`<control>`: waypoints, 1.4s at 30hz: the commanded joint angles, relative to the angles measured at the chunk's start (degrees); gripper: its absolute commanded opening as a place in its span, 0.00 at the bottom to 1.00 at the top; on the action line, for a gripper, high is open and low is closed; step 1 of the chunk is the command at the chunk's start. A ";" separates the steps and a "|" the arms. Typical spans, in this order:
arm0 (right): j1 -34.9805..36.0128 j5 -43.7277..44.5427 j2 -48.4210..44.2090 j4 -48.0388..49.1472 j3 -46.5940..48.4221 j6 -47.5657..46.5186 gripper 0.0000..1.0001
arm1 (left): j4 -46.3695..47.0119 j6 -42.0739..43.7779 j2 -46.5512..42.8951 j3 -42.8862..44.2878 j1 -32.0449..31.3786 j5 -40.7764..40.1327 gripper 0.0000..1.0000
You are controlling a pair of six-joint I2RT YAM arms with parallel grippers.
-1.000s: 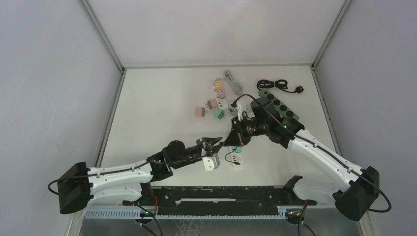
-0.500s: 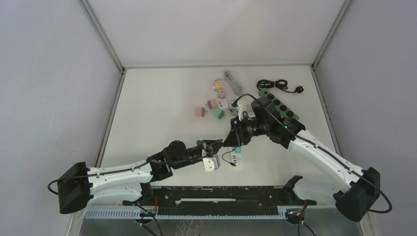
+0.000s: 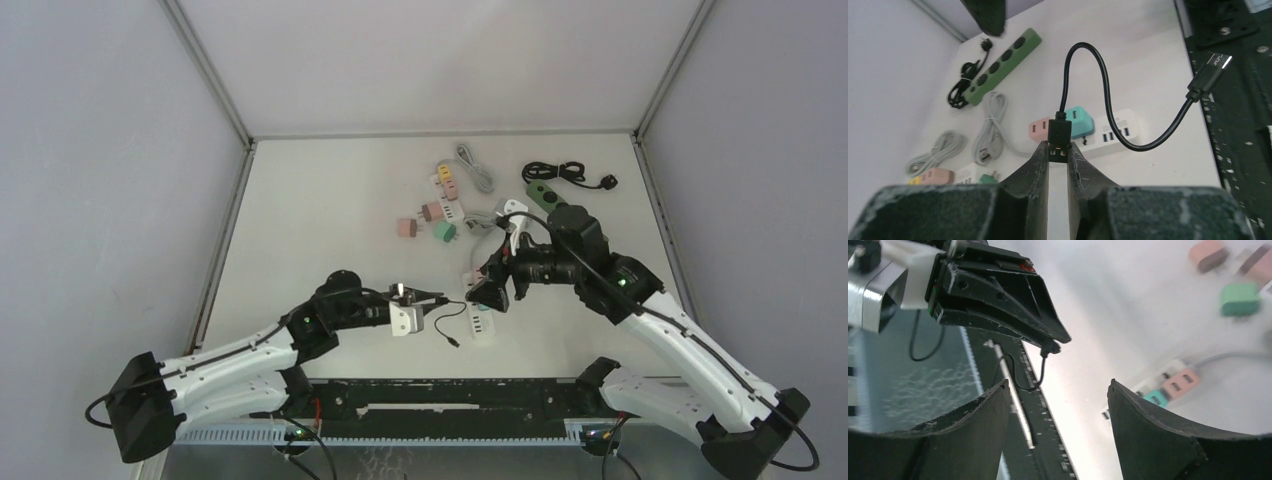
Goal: Insert the plug
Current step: Adjust the plug.
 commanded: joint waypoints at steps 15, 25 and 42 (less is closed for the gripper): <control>13.14 13.65 -9.02 1.55 -8.13 -51.33 0.74 | -20.03 1.81 7.09 17.93 11.88 28.58 0.00; 19.98 22.68 -4.88 8.39 -8.70 -62.36 0.59 | -36.18 10.71 12.68 27.55 13.58 31.62 0.00; 31.95 33.97 -5.18 16.72 -12.64 -72.20 0.53 | -40.36 11.69 14.51 30.74 13.62 34.12 0.01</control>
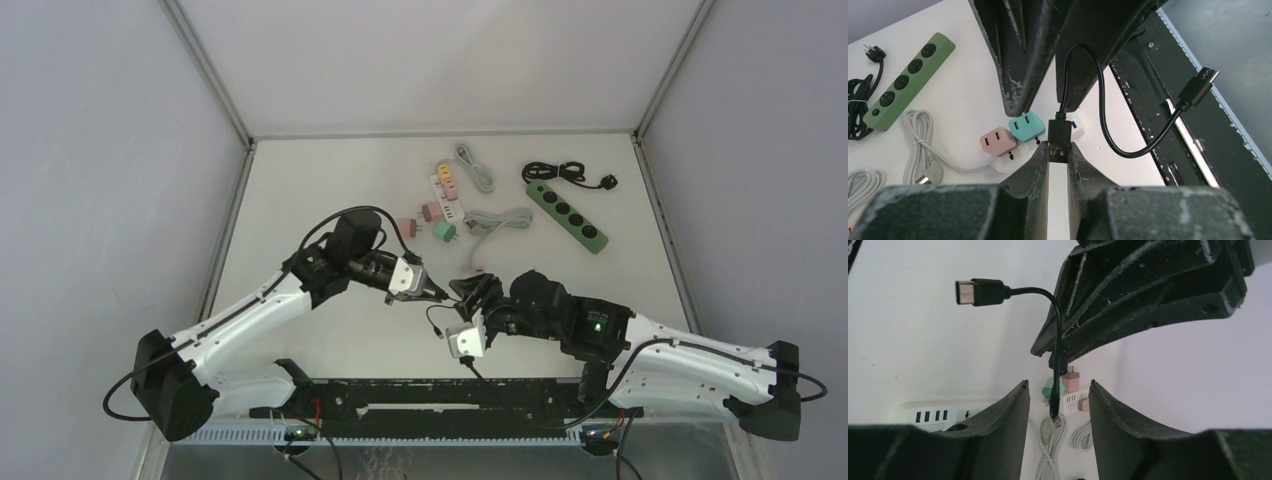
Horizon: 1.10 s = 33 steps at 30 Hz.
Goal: Insert the plug
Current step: Adjust the plug.
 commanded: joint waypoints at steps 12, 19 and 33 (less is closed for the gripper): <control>6.67 11.81 0.40 9.25 -3.71 -10.14 0.43 | -1.65 0.66 0.37 4.60 0.32 5.13 0.01; 7.09 11.83 -0.10 11.52 -4.13 -11.54 0.40 | -2.96 0.56 1.60 5.58 0.31 5.95 0.02; 10.12 13.22 0.63 10.31 -4.11 -14.22 0.31 | -7.88 2.41 3.75 8.91 0.32 7.15 0.03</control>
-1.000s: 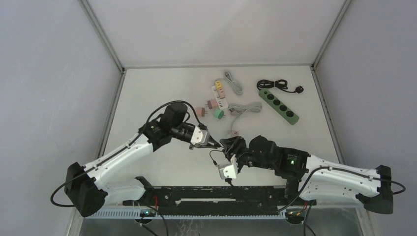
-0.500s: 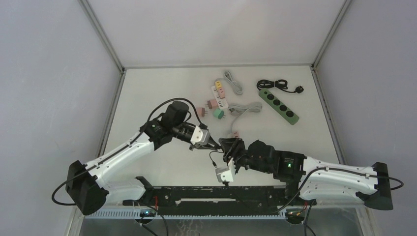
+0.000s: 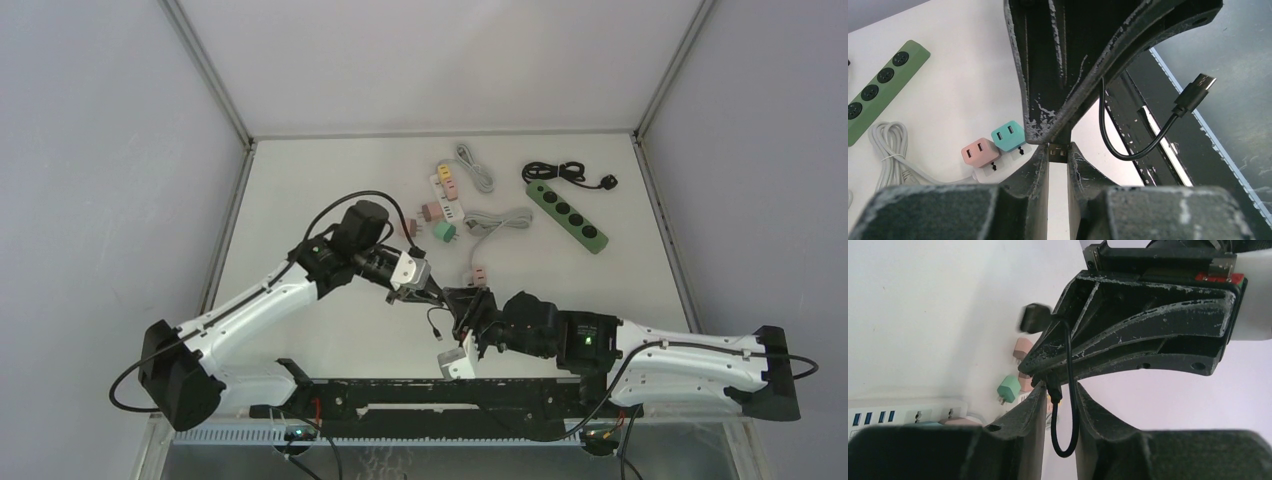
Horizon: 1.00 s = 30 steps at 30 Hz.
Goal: Insert the plug
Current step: Adjust the plug.
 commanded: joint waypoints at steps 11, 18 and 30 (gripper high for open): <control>1.57 3.24 0.63 0.81 0.15 -3.03 0.06 | -6.94 4.99 1.68 6.28 0.29 3.01 0.06; 1.94 3.03 0.58 -4.67 2.45 -0.58 0.00 | -7.43 5.11 2.38 6.29 0.32 1.45 0.23; -3.47 -3.99 7.00 -33.38 16.01 17.15 0.00 | 24.82 -21.37 -2.23 -7.25 0.32 -15.96 0.48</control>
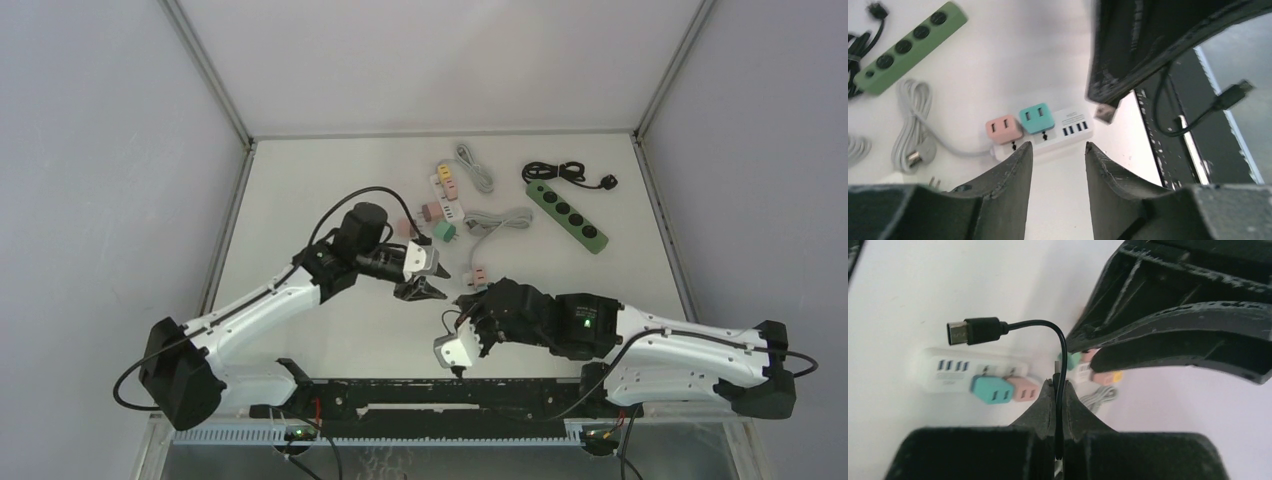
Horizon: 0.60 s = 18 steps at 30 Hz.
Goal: Insert the plug
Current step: Adjust the plug.
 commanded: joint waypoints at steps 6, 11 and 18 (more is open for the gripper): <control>-5.25 -6.72 5.04 -17.53 7.47 12.72 0.00 | 25.59 -27.26 -5.06 -11.42 0.33 -20.74 0.49; -6.89 -6.72 8.12 -19.33 8.38 15.02 0.00 | 34.64 -41.59 -4.63 -16.13 0.53 -31.70 0.53; -7.32 -5.21 12.39 -20.79 9.56 17.54 0.00 | 30.93 -55.99 2.85 -13.71 0.67 -36.57 0.52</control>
